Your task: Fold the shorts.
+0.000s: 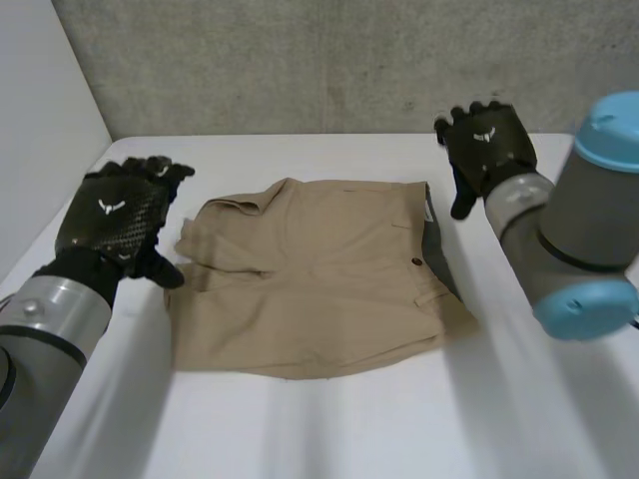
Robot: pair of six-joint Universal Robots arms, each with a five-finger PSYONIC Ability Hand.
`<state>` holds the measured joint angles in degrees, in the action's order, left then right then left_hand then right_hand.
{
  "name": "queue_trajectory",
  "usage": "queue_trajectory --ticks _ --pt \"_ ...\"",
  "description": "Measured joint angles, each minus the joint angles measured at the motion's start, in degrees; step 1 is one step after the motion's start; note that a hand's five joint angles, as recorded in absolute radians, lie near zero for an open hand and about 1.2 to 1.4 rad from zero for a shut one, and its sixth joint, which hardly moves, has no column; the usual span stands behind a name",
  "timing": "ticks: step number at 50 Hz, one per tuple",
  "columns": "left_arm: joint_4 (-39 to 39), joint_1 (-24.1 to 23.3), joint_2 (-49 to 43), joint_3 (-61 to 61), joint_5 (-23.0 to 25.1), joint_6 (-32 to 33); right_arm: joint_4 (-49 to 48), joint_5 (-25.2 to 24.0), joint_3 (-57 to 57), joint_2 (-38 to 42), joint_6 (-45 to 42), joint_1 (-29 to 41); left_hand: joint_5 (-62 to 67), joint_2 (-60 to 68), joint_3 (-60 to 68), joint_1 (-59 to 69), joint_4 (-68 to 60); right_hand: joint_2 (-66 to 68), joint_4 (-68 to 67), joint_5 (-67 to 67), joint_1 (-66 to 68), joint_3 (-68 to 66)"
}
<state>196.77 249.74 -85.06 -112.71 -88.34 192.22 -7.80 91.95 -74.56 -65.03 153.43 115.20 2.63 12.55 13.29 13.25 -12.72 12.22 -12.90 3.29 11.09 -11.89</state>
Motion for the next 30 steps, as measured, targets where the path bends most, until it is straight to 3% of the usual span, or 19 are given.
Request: queue_trajectory --ticks 5,7,9,13,23,30 --pt "-5.0 -1.2 1.1 -1.7 -0.2 0.3 3.0 -8.1 -12.1 -6.4 -1.5 -2.7 0.0 0.0 0.0 0.0 0.0 0.0 0.0 0.0 0.0 0.0" --pt "-5.0 -1.2 1.1 -1.7 -0.2 0.3 3.0 -8.1 -12.1 -6.4 -1.5 -2.7 0.0 0.0 0.0 0.0 0.0 0.0 0.0 0.0 0.0 0.0" --pt "-9.2 -1.9 2.1 -2.7 -0.4 0.3 5.2 -12.9 -18.0 -8.3 -2.3 -4.8 0.4 0.4 0.1 0.2 -0.3 0.0 0.0 0.0 0.0 0.0" --pt "-13.5 -2.2 2.8 -4.1 -0.6 0.1 6.6 -17.3 -22.8 -8.7 -3.1 -7.1 5.6 5.5 4.4 5.2 -5.3 3.2 -2.6 2.4 2.0 -3.5" --pt "-16.0 -2.3 1.4 -7.4 -1.3 0.1 4.0 -20.2 -26.3 -4.9 -4.6 -9.7 6.5 6.4 5.4 5.6 -6.2 10.2 -9.9 8.8 8.6 -11.2" --pt "-15.5 -1.5 -6.0 -7.0 -2.0 0.3 -1.6 -20.7 -25.9 -0.7 -5.8 -10.2 6.5 6.4 5.4 5.6 -6.2 18.3 -17.5 15.8 15.0 -18.7"
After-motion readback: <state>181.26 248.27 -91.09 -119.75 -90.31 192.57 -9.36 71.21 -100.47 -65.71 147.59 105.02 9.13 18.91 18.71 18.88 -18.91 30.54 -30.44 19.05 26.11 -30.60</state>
